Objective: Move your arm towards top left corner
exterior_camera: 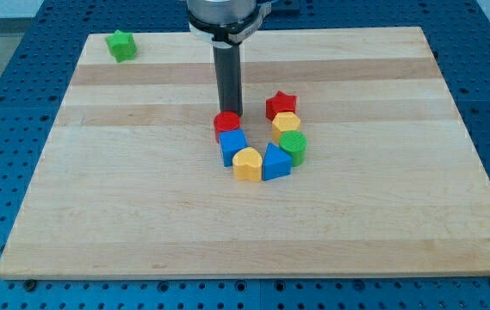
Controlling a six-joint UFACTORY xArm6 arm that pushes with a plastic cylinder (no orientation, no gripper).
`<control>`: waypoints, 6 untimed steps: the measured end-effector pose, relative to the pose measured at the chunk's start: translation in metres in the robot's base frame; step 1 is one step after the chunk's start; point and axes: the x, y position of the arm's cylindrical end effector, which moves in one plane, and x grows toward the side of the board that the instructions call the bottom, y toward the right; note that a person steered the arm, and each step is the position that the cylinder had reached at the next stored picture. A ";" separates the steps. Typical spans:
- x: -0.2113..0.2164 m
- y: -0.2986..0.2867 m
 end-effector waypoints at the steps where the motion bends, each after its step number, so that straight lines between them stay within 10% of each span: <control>1: -0.008 0.000; 6: -0.082 -0.268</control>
